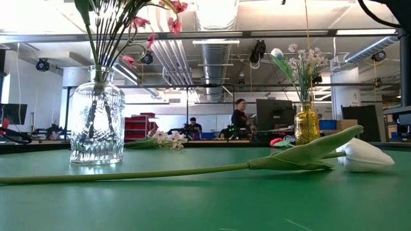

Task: Sort flowers into vase by color
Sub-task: Put the pink flowers into the transparent vase, then put the white flowers into the yellow vase

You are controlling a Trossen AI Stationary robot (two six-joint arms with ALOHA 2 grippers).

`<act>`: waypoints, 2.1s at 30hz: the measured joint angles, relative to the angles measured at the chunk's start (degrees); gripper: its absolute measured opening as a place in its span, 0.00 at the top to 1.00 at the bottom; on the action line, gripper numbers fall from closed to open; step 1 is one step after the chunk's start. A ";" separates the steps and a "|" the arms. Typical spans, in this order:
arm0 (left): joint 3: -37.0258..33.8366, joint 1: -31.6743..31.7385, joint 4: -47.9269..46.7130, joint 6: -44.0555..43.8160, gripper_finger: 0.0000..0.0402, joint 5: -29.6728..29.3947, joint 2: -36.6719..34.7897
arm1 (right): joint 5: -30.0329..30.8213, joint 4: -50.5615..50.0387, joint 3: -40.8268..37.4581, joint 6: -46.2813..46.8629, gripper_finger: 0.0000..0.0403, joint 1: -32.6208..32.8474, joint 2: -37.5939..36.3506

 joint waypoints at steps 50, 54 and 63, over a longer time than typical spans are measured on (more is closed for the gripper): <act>0.02 -3.03 -2.38 3.65 0.23 7.52 -6.93 | -4.11 -29.39 -0.01 9.55 0.33 2.55 -11.39; 0.68 -4.17 -3.09 2.34 0.23 5.23 -6.80 | -6.17 -38.07 -0.01 11.82 0.34 3.02 -14.75; 7.66 -7.59 -11.82 1.20 0.24 -1.36 -1.72 | -10.34 -54.16 -0.17 13.34 0.33 3.75 -19.13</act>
